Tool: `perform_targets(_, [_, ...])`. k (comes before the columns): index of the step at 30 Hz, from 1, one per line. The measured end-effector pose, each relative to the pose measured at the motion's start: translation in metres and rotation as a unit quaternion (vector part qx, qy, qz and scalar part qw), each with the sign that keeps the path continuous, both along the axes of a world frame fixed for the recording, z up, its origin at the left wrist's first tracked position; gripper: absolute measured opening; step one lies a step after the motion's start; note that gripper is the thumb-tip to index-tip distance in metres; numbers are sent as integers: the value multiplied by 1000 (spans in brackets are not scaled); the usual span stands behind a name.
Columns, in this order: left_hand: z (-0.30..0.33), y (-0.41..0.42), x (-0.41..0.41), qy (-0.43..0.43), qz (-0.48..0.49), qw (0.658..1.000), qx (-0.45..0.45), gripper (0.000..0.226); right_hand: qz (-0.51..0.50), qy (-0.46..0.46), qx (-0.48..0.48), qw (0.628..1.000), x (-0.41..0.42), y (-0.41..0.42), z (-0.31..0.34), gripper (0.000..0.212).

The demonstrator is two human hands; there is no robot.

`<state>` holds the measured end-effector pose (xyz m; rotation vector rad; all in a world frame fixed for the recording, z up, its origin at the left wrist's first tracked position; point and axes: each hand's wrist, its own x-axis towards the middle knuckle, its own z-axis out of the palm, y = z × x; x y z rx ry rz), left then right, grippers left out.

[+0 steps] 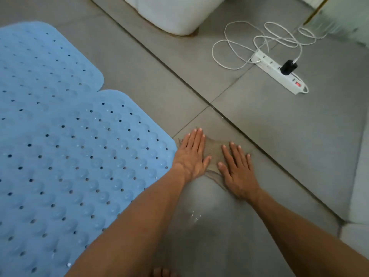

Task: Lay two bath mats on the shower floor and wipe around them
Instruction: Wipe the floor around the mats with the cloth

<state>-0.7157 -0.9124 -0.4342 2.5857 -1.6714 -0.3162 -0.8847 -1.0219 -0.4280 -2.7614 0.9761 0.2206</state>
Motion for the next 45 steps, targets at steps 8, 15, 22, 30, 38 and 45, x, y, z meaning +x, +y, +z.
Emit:
perform_targets(8, [2,34,13,-24,-156,987,35,79,-127,15,45,991,-19,93,1,65])
perform_targets(15, [8,43,1,-18,-135,989,-60,58,-182,122,110,970,-10,124,14,68])
perform_targets(22, [-8,43,14,-12,-153,983,-102,61,-175,118,111,971,-10,118,11,70])
perform_targets(30, [1,28,-12,-38,-92,995,-3,61,-176,57,77,980,-15,121,-2,69])
perform_targets(38, [4,27,-17,-33,-74,997,18,60,-158,15,46,986,-23,98,-9,66])
perform_targets(45, [2,60,-55,-39,-85,995,17,60,-174,13,24,984,-51,124,-10,62])
